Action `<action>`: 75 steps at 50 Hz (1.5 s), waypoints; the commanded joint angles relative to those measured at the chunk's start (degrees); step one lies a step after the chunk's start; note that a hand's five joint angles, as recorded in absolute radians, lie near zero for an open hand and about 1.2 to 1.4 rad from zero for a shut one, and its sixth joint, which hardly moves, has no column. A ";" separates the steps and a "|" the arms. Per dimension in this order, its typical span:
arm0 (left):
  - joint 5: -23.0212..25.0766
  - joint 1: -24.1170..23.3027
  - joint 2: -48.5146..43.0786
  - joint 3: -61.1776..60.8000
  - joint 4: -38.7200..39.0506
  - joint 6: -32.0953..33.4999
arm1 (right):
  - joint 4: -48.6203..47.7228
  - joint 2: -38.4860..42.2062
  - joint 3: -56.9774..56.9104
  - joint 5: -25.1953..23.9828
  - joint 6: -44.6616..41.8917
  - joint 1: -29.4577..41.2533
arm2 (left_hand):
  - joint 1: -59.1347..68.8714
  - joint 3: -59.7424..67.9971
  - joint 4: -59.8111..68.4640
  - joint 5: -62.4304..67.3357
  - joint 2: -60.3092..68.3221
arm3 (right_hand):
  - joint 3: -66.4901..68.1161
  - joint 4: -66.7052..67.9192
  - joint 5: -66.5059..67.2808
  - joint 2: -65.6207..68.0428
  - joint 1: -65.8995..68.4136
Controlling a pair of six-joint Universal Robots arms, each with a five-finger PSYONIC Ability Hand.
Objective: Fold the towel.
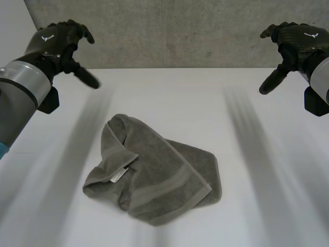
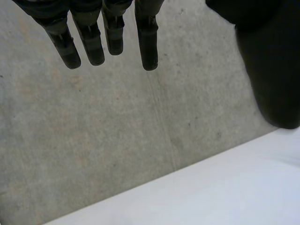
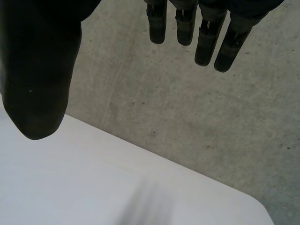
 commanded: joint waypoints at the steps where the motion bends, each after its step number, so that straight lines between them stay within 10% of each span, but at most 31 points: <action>1: 0.56 -0.20 -6.14 0.63 0.29 0.85 | 0.82 2.03 0.51 -1.50 -0.37 2.01 | -4.01 -3.76 -3.99 -2.36 -3.05 | -3.56 -4.13 -3.05 -3.16 -3.09; 30: 5.74 -0.46 -33.41 2.22 8.02 10.17 | -5.41 23.75 8.77 -1.15 -8.37 18.28 | -2.83 -2.58 -2.82 -1.18 -1.87 | -1.46 -2.03 -0.95 -1.05 -0.99; 45: 0.82 -0.37 -31.92 1.78 8.20 10.26 | -5.50 24.01 9.21 -1.77 -5.83 17.93 | -2.83 -2.58 -2.82 -1.18 -1.87 | 35.36 34.80 35.88 35.77 35.84; 57: 0.65 -0.02 -30.77 1.78 8.02 10.26 | -4.89 24.01 8.33 -1.42 -1.70 17.66 | -3.00 -2.75 -2.98 -1.35 -2.04 | 2.59 2.02 3.10 3.00 3.07; 75: 0.65 0.24 -30.07 2.31 7.49 9.91 | -4.89 24.80 8.77 -1.77 3.66 17.84 | -2.66 -2.41 -2.65 -1.01 -1.70 | 2.06 1.49 2.57 2.46 2.53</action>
